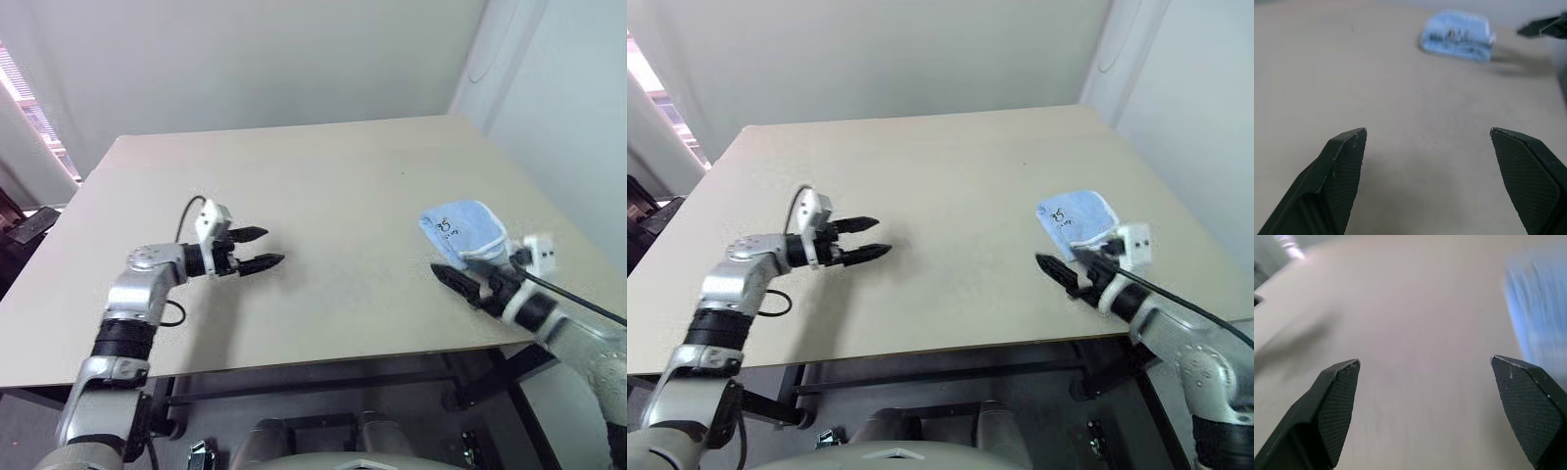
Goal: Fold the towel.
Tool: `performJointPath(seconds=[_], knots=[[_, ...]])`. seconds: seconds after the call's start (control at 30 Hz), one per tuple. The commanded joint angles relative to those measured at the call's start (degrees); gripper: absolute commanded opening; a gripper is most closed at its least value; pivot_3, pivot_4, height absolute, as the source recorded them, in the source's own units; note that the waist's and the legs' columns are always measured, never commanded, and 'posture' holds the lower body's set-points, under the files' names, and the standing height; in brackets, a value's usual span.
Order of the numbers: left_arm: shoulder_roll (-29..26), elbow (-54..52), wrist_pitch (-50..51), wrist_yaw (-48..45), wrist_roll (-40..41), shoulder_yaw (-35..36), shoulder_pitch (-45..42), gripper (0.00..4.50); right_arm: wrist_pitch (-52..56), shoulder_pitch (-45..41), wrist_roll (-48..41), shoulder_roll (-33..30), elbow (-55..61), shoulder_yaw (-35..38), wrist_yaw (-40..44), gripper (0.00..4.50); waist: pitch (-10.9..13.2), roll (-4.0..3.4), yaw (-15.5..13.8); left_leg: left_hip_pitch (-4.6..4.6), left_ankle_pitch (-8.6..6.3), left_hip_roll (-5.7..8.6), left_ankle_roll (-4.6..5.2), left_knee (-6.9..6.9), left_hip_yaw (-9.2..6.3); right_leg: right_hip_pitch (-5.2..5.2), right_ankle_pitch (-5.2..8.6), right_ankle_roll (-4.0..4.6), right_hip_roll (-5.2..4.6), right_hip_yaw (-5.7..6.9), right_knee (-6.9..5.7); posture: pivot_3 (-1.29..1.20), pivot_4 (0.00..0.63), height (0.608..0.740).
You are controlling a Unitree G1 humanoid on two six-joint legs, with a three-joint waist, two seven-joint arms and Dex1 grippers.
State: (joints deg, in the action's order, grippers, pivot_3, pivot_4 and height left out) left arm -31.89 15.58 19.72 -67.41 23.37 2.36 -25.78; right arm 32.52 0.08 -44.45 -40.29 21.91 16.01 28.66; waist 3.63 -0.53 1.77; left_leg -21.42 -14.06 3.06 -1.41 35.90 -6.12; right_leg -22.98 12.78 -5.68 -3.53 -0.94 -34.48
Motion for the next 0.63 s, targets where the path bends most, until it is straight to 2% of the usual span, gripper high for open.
performJointPath(seconds=[0.03, 0.17, 0.3, 0.4, 0.63], knots=[[-1.50, -6.32, 3.47, -0.14, 4.45, 3.45, 2.98, 4.28, -11.46, -3.30, 9.57, 0.44, 0.01, -5.77, 6.89, 4.48, 0.03, 0.04, 0.10, 0.00, 0.00, -0.05, 0.00, -0.05, -0.09, 0.10, 0.00, 0.00, -0.01, 0.07, 0.15, 0.00, 0.000, 0.740], [-5.16, -11.07, 2.31, -0.81, 2.69, 3.02, 9.27, 4.28, -14.96, -8.38, 13.94, 2.43, -2.55, -13.91, 13.24, 4.48, 0.11, 0.18, -0.66, -0.06, -0.09, 0.09, -0.09, -0.04, -0.17, 0.08, -0.04, 0.00, -0.20, -0.16, 0.20, 0.00, 0.000, 0.740], [-2.58, -16.26, -0.06, 3.20, 3.19, 3.77, 14.32, 4.28, -12.07, -11.85, 13.79, 3.40, -6.01, -19.36, 19.60, 4.48, 0.12, 0.21, -1.91, -0.14, -0.34, 0.13, -0.09, -0.06, -0.10, -0.07, -0.17, 0.21, -0.20, -0.32, 0.18, 0.00, 0.000, 0.740], [-0.25, -19.23, -2.81, 6.71, 4.54, 6.98, 16.05, 4.28, -8.34, -14.45, 11.78, 2.97, -9.04, -20.31, 23.98, 4.48, 0.13, 0.23, -2.80, -0.28, -0.37, 0.14, -0.10, -0.01, -0.11, -0.17, -0.18, 0.21, -0.18, -0.30, 0.19, 0.00, 0.000, 0.740], [-1.72, -25.83, -1.96, 6.46, 6.40, 7.24, 20.78, 4.28, -1.80, -16.74, 8.27, 2.77, -13.57, -17.41, 28.18, 4.48, 0.13, 0.24, -2.46, -0.06, -0.39, 0.09, -0.11, 0.09, -0.04, 0.02, -0.05, 0.00, -0.12, -0.30, 0.16, 0.00, 0.000, 0.740]])
